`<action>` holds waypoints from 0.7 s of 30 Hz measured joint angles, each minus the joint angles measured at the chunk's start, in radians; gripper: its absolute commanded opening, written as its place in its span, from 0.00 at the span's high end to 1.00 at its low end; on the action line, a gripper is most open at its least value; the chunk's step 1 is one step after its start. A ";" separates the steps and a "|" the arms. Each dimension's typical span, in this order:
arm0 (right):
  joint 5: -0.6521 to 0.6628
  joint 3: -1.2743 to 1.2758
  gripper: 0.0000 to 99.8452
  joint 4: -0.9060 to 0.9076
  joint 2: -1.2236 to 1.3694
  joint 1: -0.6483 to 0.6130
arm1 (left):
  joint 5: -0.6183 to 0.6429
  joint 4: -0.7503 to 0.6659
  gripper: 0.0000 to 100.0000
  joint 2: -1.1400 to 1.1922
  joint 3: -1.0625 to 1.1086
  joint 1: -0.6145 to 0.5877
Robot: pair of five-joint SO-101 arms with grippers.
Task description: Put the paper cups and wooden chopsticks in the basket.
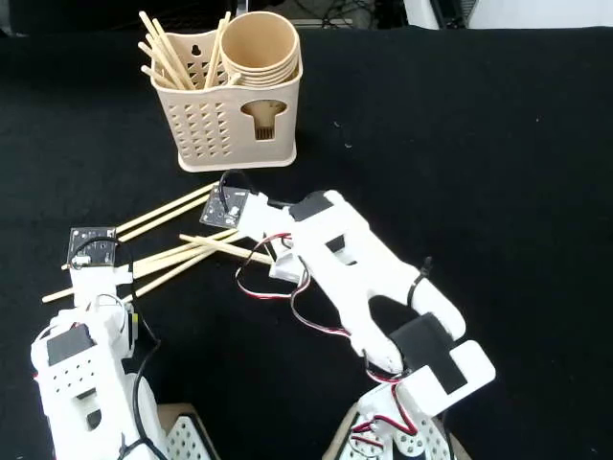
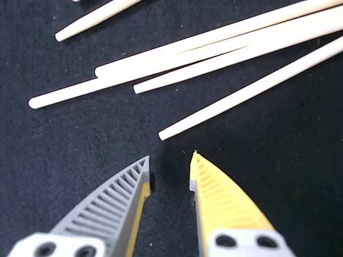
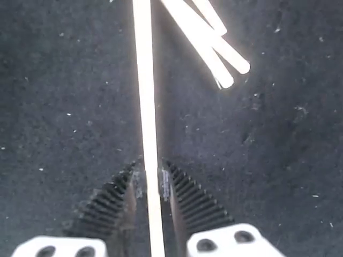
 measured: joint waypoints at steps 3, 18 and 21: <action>0.000 -0.018 0.99 0.002 0.000 0.002 | 0.000 0.000 0.87 0.000 0.000 0.000; -0.227 -0.078 0.99 -0.040 -0.500 0.063 | 0.000 0.000 0.87 0.000 0.000 0.000; -0.285 -0.087 0.99 -0.109 -0.592 0.018 | 0.000 0.000 0.87 0.000 0.000 0.000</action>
